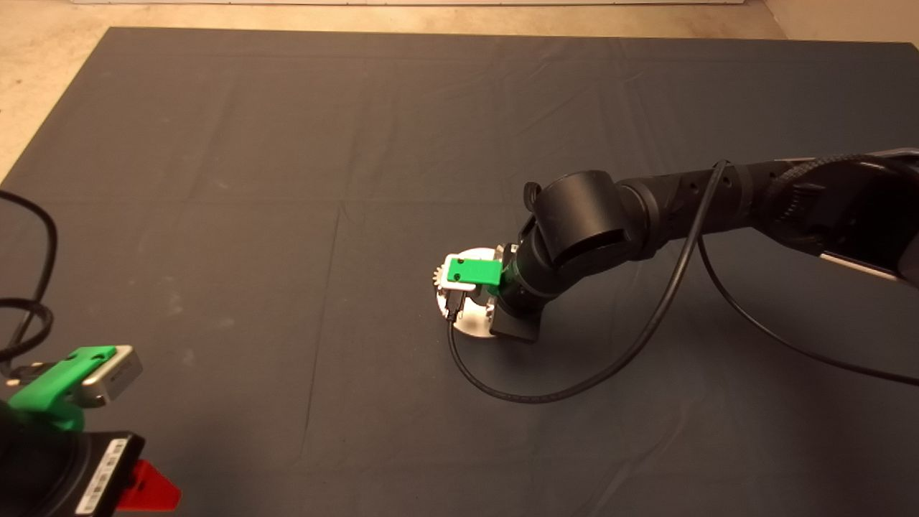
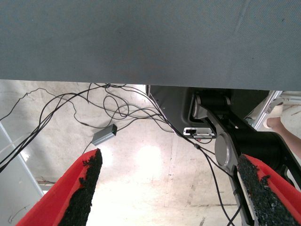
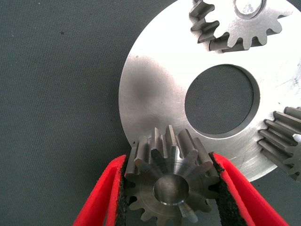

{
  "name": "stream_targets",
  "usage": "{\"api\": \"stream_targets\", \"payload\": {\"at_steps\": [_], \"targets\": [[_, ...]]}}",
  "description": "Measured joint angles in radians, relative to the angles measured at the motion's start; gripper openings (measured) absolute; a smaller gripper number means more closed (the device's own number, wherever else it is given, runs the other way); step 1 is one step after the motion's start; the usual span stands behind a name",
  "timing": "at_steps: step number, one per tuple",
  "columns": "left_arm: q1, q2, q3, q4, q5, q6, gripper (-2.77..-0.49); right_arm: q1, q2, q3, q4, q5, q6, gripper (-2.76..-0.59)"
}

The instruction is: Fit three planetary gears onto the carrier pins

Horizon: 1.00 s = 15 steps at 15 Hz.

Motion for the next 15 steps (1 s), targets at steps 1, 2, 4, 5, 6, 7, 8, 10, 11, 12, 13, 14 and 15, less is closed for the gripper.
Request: {"api": "stream_targets", "payload": {"at_steps": [1, 2, 4, 5, 6, 7, 8, 10, 11, 12, 13, 14, 15], "targets": [[0.000, 0.000, 0.000, 0.000, 0.000, 0.000, -1.22, 0.000, 0.000, 0.000, 0.000, 0.000, 0.000, -2.30], [0.000, 0.000, 0.000, 0.000, 0.000, 0.000, -1.22, 0.000, 0.000, 0.000, 0.000, 0.000, 0.000, -2.30], [0.000, -0.001, 0.000, 0.000, 0.000, 0.000, -1.22, 0.000, 0.000, 0.000, 0.000, 0.000, 0.000, -2.30], [0.000, -0.001, 0.000, 0.000, 0.000, 0.000, -1.22, 0.000, 0.000, 0.000, 0.000, 0.000, 0.000, -2.30], [0.000, -0.001, 0.000, 0.000, 0.000, 0.000, -1.22, -0.001, 0.000, 0.000, -0.001, 0.000, 0.001, -2.30], [0.000, -0.001, 0.000, 0.000, 0.000, 0.000, -1.22, -0.001, 0.000, 0.000, -0.001, 0.000, 0.001, -2.30], [0.000, -0.001, 0.000, 0.000, 0.000, 0.000, -1.22, -0.002, 0.000, 0.000, -0.002, -0.001, 0.001, -2.30], [0.000, -0.001, 0.000, 0.000, 0.000, 0.000, -1.22, -0.003, 0.000, 0.000, -0.003, -0.002, 0.001, -2.30], [0.000, -0.001, 0.000, 0.000, 0.000, 0.000, -1.22, -0.003, 0.000, 0.000, -0.004, -0.002, 0.001, -2.30], [0.000, -0.001, 0.000, 0.000, 0.000, 0.000, -1.22, -0.003, 0.000, 0.000, -0.004, -0.002, 0.001, -2.30], [0.000, -0.001, 0.000, 0.000, 0.000, 0.000, -1.22, -0.003, 0.000, 0.000, -0.004, -0.002, 0.001, -2.29], [0.000, -0.001, 0.000, 0.000, 0.000, 0.000, -1.22, -0.003, 0.000, 0.000, -0.005, -0.002, 0.001, -2.29], [0.000, -0.001, 0.000, 0.000, 0.000, 0.000, -1.22, -0.003, 0.000, 0.000, -0.005, -0.002, 0.001, -2.29]]}}
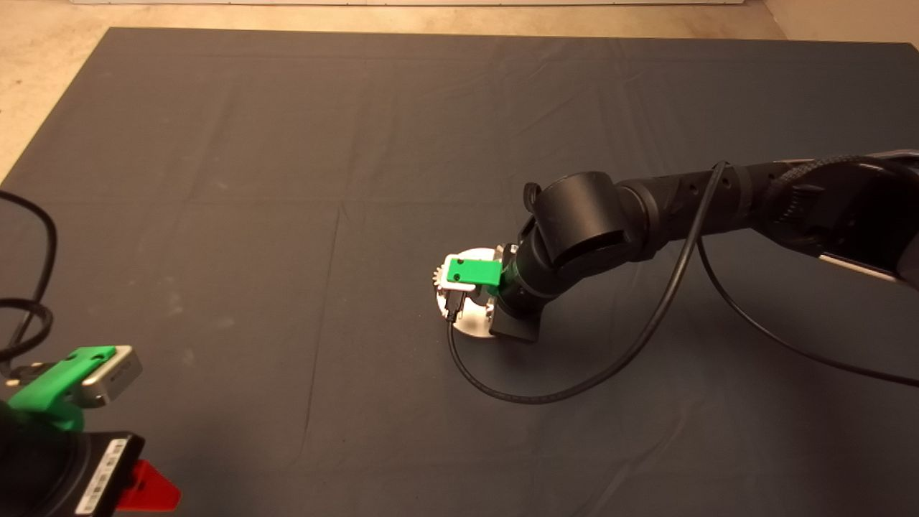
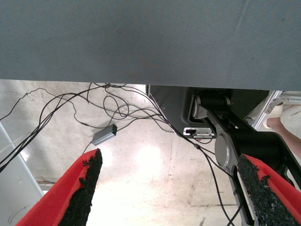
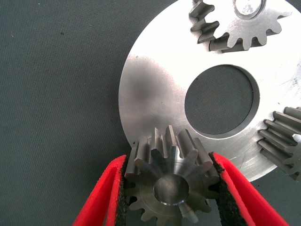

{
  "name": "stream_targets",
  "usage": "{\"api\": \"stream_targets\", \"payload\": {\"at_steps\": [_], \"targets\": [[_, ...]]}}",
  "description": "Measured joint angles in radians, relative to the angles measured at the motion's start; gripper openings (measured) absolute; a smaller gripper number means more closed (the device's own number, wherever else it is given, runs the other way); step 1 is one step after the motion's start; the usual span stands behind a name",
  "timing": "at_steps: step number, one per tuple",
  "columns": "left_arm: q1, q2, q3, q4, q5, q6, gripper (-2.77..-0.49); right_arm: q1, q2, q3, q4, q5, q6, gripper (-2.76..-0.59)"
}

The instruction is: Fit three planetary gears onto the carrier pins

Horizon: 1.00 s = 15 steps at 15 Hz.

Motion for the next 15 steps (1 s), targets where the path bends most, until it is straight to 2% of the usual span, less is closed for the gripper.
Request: {"api": "stream_targets", "payload": {"at_steps": [10, 15], "targets": [[0.000, 0.000, 0.000, 0.000, 0.000, 0.000, -1.22, -0.005, 0.002, 0.003, -0.005, -0.008, 0.001, -2.30], [0.000, 0.000, 0.000, -0.001, 0.000, 0.000, -1.22, -0.005, 0.002, 0.005, -0.007, -0.009, 0.017, -2.30]]}}
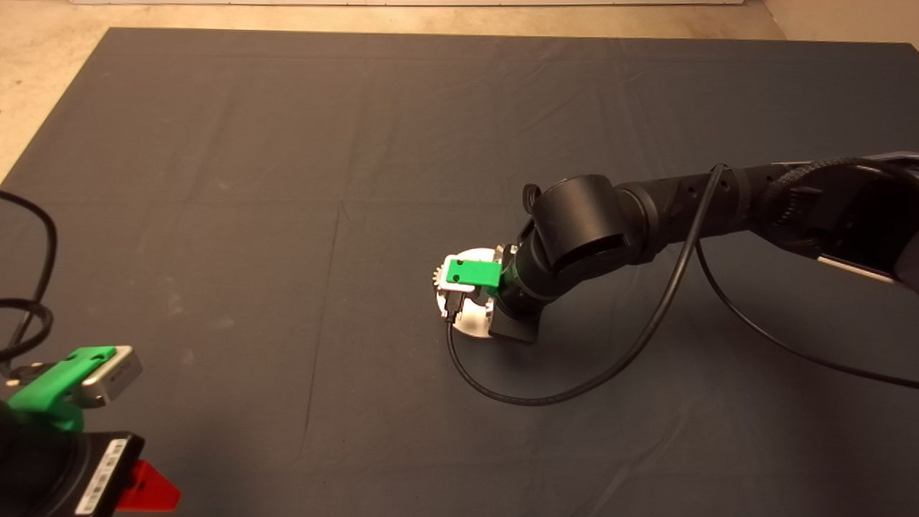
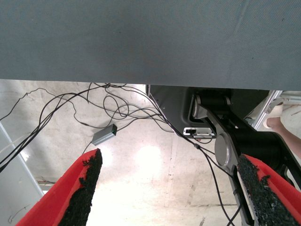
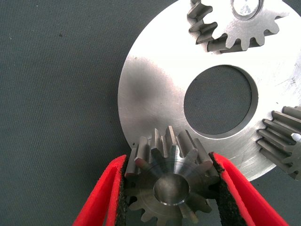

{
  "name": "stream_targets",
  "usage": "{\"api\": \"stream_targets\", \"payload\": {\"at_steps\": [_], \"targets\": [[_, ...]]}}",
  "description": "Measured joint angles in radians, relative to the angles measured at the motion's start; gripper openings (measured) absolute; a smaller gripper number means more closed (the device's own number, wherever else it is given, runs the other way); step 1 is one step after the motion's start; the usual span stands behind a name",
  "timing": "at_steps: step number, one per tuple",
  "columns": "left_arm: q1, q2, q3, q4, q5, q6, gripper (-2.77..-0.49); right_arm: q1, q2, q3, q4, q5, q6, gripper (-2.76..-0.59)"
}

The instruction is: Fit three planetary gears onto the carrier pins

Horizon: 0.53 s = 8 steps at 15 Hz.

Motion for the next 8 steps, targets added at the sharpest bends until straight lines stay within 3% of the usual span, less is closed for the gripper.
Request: {"api": "stream_targets", "payload": {"at_steps": [8], "targets": [[0.000, 0.000, 0.000, -0.003, 0.000, 0.000, -1.22, 0.000, 0.000, 0.000, 0.011, -0.001, 0.029, -2.29]]}}
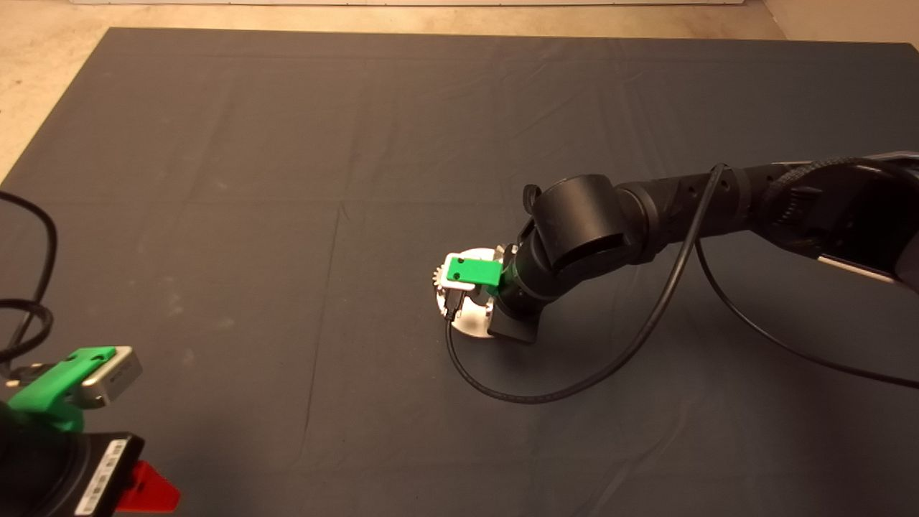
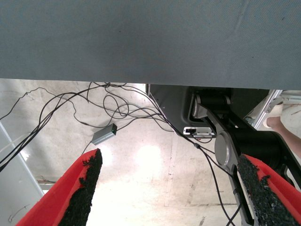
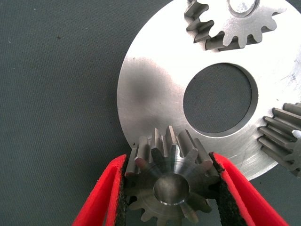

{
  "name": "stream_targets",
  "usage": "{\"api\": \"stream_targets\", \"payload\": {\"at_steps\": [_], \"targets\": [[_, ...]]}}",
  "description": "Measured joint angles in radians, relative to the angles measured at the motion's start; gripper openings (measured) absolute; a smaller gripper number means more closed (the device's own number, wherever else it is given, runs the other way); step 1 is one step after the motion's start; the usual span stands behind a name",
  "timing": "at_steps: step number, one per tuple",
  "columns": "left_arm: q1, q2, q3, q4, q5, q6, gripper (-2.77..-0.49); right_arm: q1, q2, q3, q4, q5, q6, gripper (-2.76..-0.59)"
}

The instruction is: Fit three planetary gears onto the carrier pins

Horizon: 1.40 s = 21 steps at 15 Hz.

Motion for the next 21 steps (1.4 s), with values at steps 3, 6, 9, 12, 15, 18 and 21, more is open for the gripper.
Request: {"api": "stream_targets", "payload": {"at_steps": [3, 6, 9, 12, 15, 18, 21], "targets": [[0.000, 0.000, 0.000, 0.000, 0.000, 0.000, -1.22, 0.001, 0.000, 0.000, 0.005, 0.000, 0.008, -2.29], [0.000, 0.000, 0.000, 0.000, 0.000, 0.000, -1.22, 0.003, -0.003, 0.000, 0.018, 0.001, 0.013, -2.30], [0.000, -0.001, 0.000, 0.000, 0.000, 0.000, -1.22, 0.005, -0.003, -0.003, 0.041, 0.010, 0.021, -2.30], [0.000, -0.001, 0.000, 0.000, 0.000, 0.000, -1.22, 0.005, -0.003, -0.003, 0.050, 0.010, 0.031, -2.30], [0.000, -0.001, 0.000, 0.000, 0.000, 0.000, -1.22, 0.005, -0.006, -0.003, 0.051, 0.010, 0.041, -2.30], [0.000, -0.001, 0.000, 0.000, 0.000, 0.000, -1.22, 0.008, -0.009, -0.011, 0.058, 0.014, 0.043, -2.30], [0.000, -0.001, 0.000, 0.000, 0.000, 0.000, -1.22, 0.008, -0.008, -0.047, 0.076, 0.024, 0.044, -2.30]]}}
